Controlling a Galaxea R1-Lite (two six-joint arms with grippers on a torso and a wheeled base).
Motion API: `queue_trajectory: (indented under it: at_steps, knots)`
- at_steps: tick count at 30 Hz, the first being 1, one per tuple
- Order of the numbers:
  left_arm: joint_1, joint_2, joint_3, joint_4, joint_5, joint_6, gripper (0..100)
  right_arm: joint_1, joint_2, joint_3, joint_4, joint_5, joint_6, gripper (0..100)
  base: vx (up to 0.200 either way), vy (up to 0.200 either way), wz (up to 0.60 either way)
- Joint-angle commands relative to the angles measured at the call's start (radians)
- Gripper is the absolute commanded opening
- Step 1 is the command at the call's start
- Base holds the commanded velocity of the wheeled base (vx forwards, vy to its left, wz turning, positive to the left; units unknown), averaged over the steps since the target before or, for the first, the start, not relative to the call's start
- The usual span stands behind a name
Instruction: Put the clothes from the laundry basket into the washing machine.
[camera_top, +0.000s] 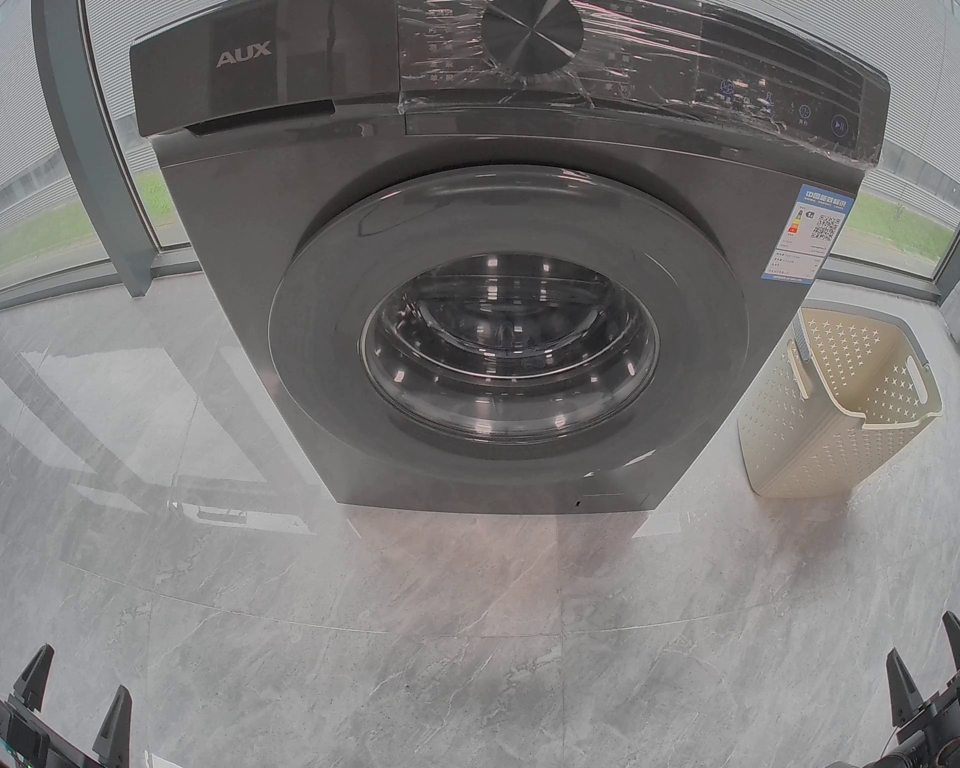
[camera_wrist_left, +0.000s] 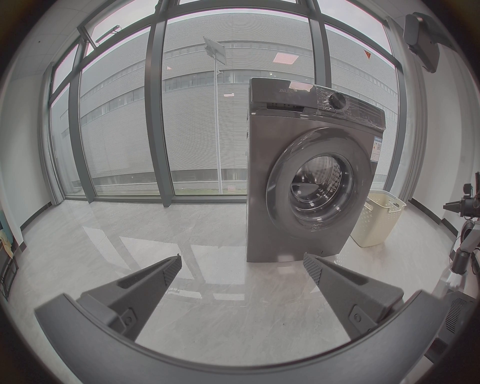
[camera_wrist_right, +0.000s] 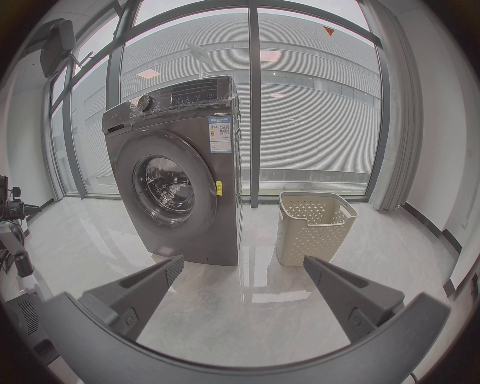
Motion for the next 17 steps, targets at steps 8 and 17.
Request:
queue_trajectory:
  at_steps: [8,17]
  knots:
    - [-0.001,-0.015,0.016,0.0,0.0,0.0,100,0.001,-0.012,0.018,-0.001,0.003,-0.005,100,0.0,0.0,0.0]
    - [0.001,-0.015,0.016,-0.001,0.0,0.0,100,0.002,-0.012,0.018,0.0,-0.006,-0.002,100,0.0,0.0,0.0]
